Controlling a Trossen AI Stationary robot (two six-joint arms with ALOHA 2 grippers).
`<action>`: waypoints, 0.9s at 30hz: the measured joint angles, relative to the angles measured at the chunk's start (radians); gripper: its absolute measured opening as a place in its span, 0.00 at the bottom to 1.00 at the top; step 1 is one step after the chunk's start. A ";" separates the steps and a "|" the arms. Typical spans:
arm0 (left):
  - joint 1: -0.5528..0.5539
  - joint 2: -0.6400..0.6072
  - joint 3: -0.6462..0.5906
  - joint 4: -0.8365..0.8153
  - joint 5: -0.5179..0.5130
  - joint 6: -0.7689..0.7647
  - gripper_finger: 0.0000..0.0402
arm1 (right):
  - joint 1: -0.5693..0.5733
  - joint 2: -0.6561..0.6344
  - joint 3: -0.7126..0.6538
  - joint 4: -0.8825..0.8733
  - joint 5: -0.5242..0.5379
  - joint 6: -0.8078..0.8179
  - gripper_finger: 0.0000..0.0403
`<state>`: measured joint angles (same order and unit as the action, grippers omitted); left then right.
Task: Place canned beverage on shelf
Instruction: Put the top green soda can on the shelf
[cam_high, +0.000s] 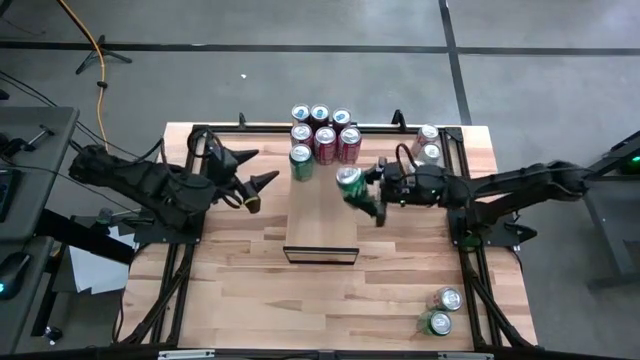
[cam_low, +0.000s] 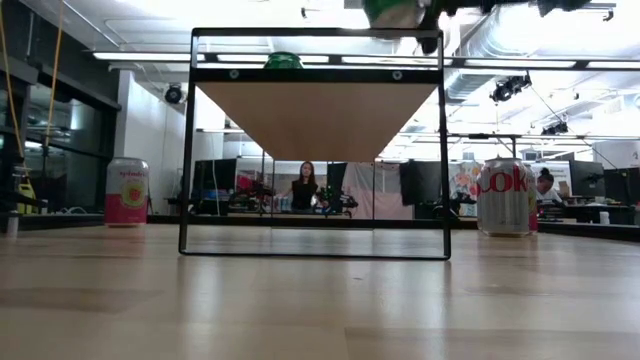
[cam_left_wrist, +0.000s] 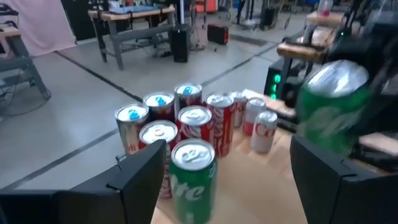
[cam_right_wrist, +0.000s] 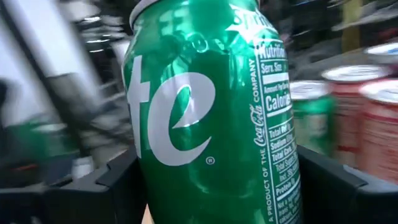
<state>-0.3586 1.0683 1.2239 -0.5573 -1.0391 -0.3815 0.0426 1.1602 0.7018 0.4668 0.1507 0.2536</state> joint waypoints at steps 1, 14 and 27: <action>0.003 0.001 -0.010 0.036 -0.002 0.012 0.67 | 0.005 0.019 -0.017 0.032 0.048 -0.019 0.74; 0.009 0.012 -0.017 0.179 -0.006 0.209 0.67 | 0.009 0.284 -0.020 0.236 0.158 -0.090 0.74; 0.009 0.011 -0.017 0.189 -0.005 0.219 0.67 | 0.009 0.354 -0.020 0.268 0.176 -0.096 0.74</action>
<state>-0.3492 1.0798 1.2068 -0.3679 -1.0442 -0.1627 0.0513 1.5145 0.6823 0.7347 0.3264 0.1580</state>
